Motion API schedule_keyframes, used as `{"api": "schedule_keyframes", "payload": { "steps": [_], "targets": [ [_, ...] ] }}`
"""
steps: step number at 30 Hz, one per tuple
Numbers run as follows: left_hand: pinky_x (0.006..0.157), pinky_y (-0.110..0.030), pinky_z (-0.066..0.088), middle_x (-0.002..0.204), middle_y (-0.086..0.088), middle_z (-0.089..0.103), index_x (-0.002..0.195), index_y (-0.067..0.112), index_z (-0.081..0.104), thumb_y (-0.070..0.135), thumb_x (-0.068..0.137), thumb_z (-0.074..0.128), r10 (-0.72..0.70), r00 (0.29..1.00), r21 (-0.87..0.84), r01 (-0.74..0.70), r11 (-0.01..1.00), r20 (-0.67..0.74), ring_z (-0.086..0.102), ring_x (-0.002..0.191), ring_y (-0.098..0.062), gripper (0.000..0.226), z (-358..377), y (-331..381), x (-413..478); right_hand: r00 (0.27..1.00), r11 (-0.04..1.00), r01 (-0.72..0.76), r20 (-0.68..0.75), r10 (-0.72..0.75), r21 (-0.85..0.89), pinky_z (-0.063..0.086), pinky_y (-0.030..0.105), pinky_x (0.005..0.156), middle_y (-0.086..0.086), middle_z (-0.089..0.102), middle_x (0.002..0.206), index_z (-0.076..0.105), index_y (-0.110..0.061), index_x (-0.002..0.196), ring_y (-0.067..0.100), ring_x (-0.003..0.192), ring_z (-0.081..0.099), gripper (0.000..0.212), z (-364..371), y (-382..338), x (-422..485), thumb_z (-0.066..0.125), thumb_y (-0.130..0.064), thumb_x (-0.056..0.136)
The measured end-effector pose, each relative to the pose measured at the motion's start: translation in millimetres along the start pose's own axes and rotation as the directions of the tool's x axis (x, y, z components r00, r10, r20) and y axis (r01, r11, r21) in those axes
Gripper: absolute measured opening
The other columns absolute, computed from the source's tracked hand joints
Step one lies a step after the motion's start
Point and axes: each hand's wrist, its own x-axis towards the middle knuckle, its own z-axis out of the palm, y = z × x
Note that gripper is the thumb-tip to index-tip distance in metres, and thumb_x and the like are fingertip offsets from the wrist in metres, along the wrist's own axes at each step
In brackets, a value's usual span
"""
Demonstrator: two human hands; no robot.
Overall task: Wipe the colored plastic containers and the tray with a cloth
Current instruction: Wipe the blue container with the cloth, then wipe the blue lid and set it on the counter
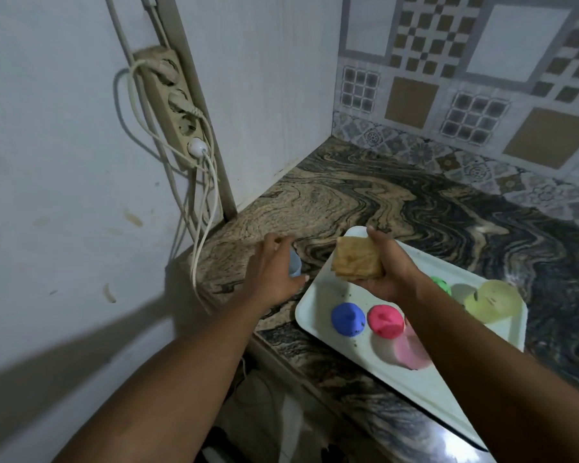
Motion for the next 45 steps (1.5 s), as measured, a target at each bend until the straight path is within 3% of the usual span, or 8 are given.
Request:
{"api": "schedule_keyframes", "payload": {
  "steps": [7,20,27,34,37,39,42,45],
  "targets": [
    [0.084,-0.044,0.054,0.114,-0.005,0.065,0.117,0.02,0.069,0.04,0.084,0.075,0.41,0.863,0.009,-0.431,0.902,0.294,0.059,0.104,-0.027,0.039,13.4,63.6,-12.4,0.986,0.988,0.086,-0.153,-0.065,0.131,0.049,0.055,0.099,0.02,0.073,0.111,0.07,-0.006,0.106,0.039,0.105,0.067,0.059,-42.3,-17.1,-25.3,0.044,-0.059,0.098],
    [0.071,-0.045,0.057,0.093,-0.013,0.069,0.096,0.013,0.073,0.02,0.09,0.058,0.354,0.892,0.114,-0.397,0.911,0.281,0.062,0.082,-0.036,0.017,40.7,70.2,-15.0,0.951,0.935,0.252,-0.112,-0.287,-0.251,0.057,0.043,0.076,0.025,0.073,0.103,0.072,0.001,0.111,0.041,0.084,0.067,0.037,-62.8,6.7,-42.9,0.043,-0.021,0.103],
    [0.079,-0.047,0.05,0.112,-0.012,0.057,0.112,0.008,0.062,0.015,0.097,0.054,0.428,0.901,-0.045,-0.432,0.901,-0.074,0.058,0.095,-0.034,0.018,13.3,80.1,-4.0,0.576,0.031,0.565,0.367,-0.73,-0.825,0.047,0.029,0.096,0.009,0.07,0.127,0.067,-0.012,0.128,0.027,0.119,0.064,0.044,-42.9,45.8,-23.9,0.052,0.001,0.089],
    [0.078,-0.048,0.051,0.117,-0.01,0.055,0.116,0.009,0.061,0.011,0.096,0.057,0.379,0.91,0.006,-0.384,0.923,-0.168,0.063,0.09,-0.035,0.02,8.9,69.2,-2.7,0.489,-0.235,0.583,0.567,-0.663,-0.778,0.058,0.043,0.094,0.009,0.06,0.142,0.068,-0.008,0.126,0.029,0.126,0.062,0.056,-47.4,66.4,-23.5,0.042,0.003,0.078],
    [0.077,-0.042,0.048,0.118,-0.014,0.056,0.116,0.004,0.061,0.017,0.102,0.051,0.339,0.909,-0.028,-0.356,0.934,-0.245,0.062,0.092,-0.037,0.022,7.6,66.1,-4.7,0.553,-0.104,0.638,0.547,-0.628,-0.763,0.057,0.038,0.092,-0.005,0.071,0.126,0.073,-0.02,0.118,0.012,0.113,0.069,0.058,-52.3,60.5,-30.2,0.04,0.002,0.076],
    [0.074,-0.039,0.043,0.112,-0.016,0.057,0.111,0.001,0.06,0.018,0.102,0.051,0.325,0.892,-0.036,-0.353,0.935,-0.315,0.061,0.089,-0.037,0.021,1.9,70.4,-2.4,0.585,0.186,0.644,0.321,-0.745,-0.742,0.059,0.044,0.087,-0.004,0.078,0.105,0.075,-0.026,0.111,0.015,0.097,0.073,0.047,-49.2,51.7,-31.6,0.044,-0.002,0.084],
    [0.07,-0.038,0.043,0.102,-0.017,0.057,0.101,0.002,0.06,0.016,0.098,0.055,0.36,0.848,-0.033,-0.403,0.915,-0.39,0.06,0.083,-0.036,0.015,-3.9,85.5,-1.5,0.72,0.709,0.644,-0.085,-0.689,-0.289,0.058,0.05,0.083,0.015,0.072,0.088,0.075,-0.015,0.111,0.032,0.077,0.064,0.036,-32.1,32.3,-31.3,0.044,-0.005,0.097],
    [0.069,-0.044,0.05,0.099,-0.013,0.056,0.096,0.006,0.056,0.018,0.095,0.056,0.339,0.836,-0.105,-0.42,0.901,-0.432,0.059,0.084,-0.033,0.012,-1.8,100.4,-2.9,0.857,0.855,0.515,-0.053,-0.513,0.053,0.057,0.05,0.092,0.026,0.073,0.107,0.073,-0.005,0.112,0.039,0.093,0.071,0.036,-9.7,22.4,-37.6,0.042,-0.02,0.101]
  ]
}}
